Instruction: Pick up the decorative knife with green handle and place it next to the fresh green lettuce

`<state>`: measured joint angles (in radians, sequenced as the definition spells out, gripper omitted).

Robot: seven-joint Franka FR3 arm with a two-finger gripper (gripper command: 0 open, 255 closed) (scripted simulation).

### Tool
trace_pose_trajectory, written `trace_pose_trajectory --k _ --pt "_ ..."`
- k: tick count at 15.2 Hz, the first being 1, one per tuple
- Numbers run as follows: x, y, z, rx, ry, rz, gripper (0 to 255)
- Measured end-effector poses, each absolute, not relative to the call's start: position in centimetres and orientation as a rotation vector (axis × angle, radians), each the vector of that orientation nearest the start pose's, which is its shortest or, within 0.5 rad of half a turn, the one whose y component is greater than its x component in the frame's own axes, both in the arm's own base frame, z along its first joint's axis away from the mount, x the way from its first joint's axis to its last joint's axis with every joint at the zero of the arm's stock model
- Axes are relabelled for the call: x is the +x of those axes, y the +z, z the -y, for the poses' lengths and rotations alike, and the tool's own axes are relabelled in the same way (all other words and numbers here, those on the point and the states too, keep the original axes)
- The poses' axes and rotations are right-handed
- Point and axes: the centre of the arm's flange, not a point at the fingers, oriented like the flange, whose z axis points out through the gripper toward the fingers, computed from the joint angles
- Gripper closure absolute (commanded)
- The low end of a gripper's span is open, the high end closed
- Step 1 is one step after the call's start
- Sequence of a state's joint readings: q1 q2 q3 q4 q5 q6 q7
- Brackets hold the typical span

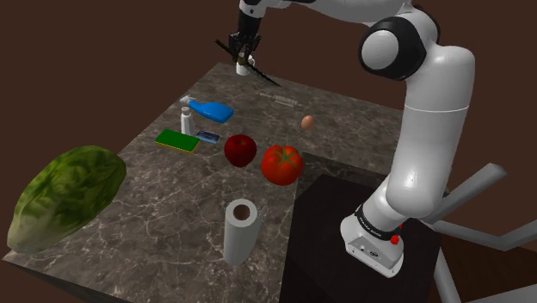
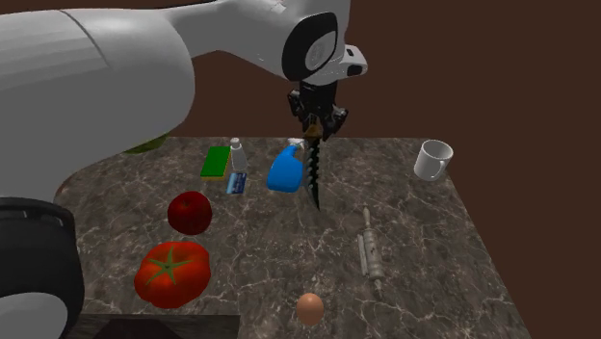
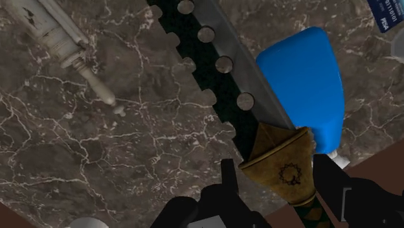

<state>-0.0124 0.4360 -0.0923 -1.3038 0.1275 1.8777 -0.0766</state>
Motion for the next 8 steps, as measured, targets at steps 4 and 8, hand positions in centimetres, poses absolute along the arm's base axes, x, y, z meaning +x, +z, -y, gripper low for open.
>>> trace_pose_trajectory --k 4,8 --pt "66.7 51.3 0.7 -3.060 -0.225 -0.071 255" --pt "63.7 51.1 -3.0 -3.060 -0.224 -0.071 255"
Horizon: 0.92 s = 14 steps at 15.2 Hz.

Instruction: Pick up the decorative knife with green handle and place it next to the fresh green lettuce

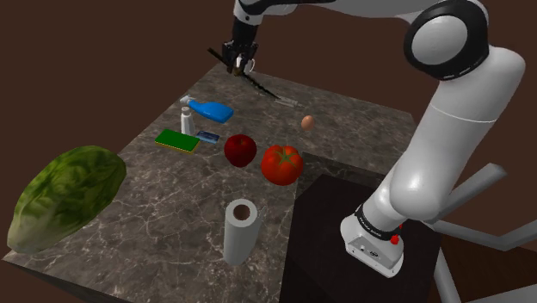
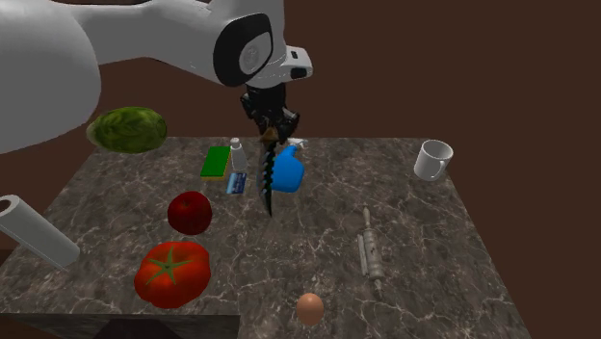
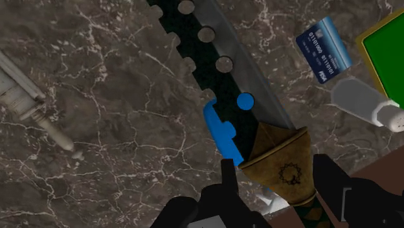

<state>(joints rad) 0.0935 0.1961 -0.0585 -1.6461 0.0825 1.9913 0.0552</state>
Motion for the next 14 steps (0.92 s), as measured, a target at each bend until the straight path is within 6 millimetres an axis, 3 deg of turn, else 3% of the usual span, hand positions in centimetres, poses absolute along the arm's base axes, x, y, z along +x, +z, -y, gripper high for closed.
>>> trace_pose_trajectory --k 14 --pt "52.1 50.9 -16.9 -3.059 -0.224 -0.070 255"
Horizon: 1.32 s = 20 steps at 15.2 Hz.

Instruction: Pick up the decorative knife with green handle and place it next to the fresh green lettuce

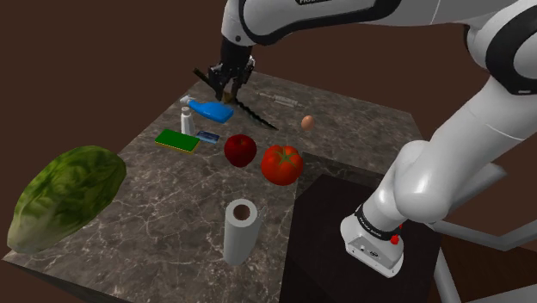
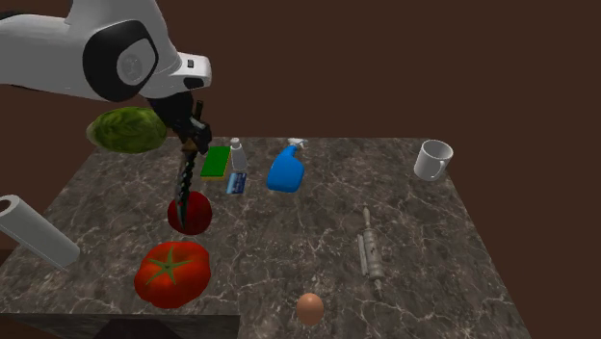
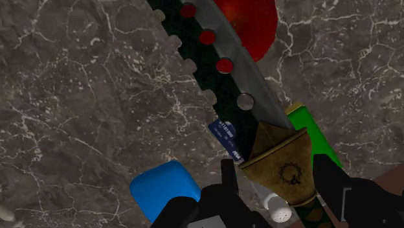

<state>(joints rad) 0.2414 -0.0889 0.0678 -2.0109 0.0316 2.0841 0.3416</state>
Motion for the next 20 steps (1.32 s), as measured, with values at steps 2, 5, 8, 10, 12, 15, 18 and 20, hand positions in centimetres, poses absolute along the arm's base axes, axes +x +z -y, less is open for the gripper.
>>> trace_pose_trajectory --k 2,5,8,10,12,15,18,20 --pt "50.6 51.0 -19.2 -3.059 -0.224 -0.069 255" --pt "48.3 51.0 -22.1 -3.059 -0.225 -0.069 255" --pt "45.2 51.0 -25.5 -3.060 -0.225 -0.069 255" --pt "43.5 51.1 -27.8 -3.060 -0.224 -0.068 255" --pt "41.9 51.2 -29.8 -3.060 -0.224 -0.069 255" --pt "39.9 51.1 -32.8 -3.060 -0.225 -0.069 255" --pt "37.2 51.1 -35.8 -3.060 -0.225 -0.068 255" --pt "35.5 51.0 -38.0 -3.060 -0.224 -0.069 255"
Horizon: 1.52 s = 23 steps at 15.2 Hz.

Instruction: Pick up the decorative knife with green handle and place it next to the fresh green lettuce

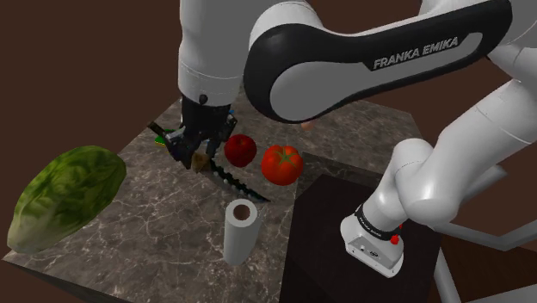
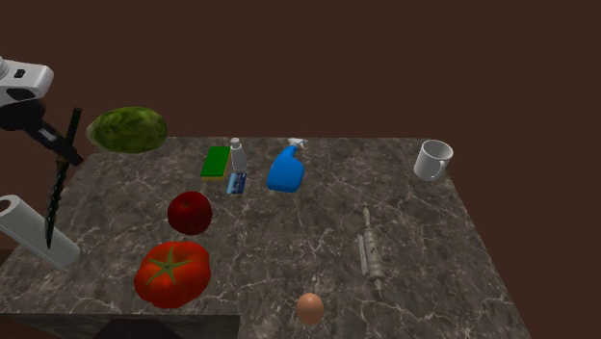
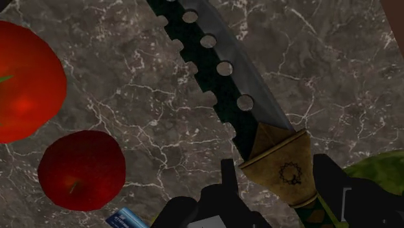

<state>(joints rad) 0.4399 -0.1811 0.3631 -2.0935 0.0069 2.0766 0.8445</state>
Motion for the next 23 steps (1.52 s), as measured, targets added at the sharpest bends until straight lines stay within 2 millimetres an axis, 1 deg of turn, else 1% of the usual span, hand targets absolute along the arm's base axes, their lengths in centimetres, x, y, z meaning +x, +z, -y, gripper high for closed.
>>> trace_pose_trajectory --k 2,4,5,7,8,12,23 --pt "33.9 51.1 -40.4 -3.060 -0.224 -0.068 255" --pt "32.4 51.2 -42.2 -3.060 -0.225 -0.069 255" --pt "31.3 51.1 -43.1 -3.060 -0.224 -0.069 255" --pt "29.5 51.1 -45.7 -3.060 -0.224 -0.068 255" --pt "29.1 50.8 -46.2 -3.060 -0.224 -0.068 255" --pt "28.7 49.1 -46.7 -3.060 -0.224 -0.071 255" --pt "28.5 43.2 -46.7 -3.060 -0.224 -0.072 255"
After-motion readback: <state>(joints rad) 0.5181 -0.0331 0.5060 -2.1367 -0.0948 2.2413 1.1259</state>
